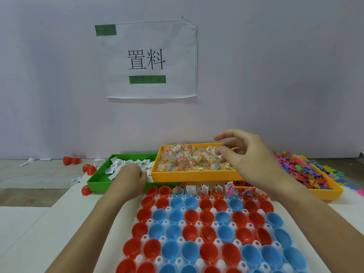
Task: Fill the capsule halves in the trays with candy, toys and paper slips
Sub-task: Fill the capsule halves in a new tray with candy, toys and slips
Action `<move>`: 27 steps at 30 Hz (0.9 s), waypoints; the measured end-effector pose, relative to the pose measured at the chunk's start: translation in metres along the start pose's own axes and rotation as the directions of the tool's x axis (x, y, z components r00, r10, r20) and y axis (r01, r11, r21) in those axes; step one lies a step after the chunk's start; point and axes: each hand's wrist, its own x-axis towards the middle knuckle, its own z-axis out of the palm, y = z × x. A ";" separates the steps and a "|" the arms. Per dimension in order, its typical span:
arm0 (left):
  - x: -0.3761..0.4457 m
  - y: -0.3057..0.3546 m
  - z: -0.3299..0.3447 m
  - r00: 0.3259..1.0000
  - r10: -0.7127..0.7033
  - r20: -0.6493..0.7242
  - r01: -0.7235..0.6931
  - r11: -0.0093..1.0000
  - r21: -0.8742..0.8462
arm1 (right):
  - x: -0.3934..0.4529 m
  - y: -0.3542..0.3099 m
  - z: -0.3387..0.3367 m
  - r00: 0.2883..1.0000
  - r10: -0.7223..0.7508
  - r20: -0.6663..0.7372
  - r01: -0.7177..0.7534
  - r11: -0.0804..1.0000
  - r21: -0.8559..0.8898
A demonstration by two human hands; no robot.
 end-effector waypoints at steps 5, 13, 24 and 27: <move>0.000 0.002 -0.005 0.976 -0.029 -0.217 -0.004 0.988 -0.154 | 0.000 0.000 -0.001 1.000 -0.003 -0.007 0.003 1.000 0.011; -0.005 0.007 -0.019 0.898 -0.158 -0.411 -0.060 0.881 -0.470 | 0.000 0.001 0.001 1.000 -0.009 0.010 0.008 1.000 0.020; -0.008 0.023 -0.032 0.931 -0.165 -0.326 -0.078 0.782 -0.619 | -0.001 0.000 0.003 0.999 0.007 0.053 -0.007 1.000 0.000; -0.014 0.038 -0.043 0.967 -0.058 -0.248 -0.122 0.748 -0.652 | -0.002 -0.002 0.005 0.997 0.009 0.078 -0.010 1.000 0.010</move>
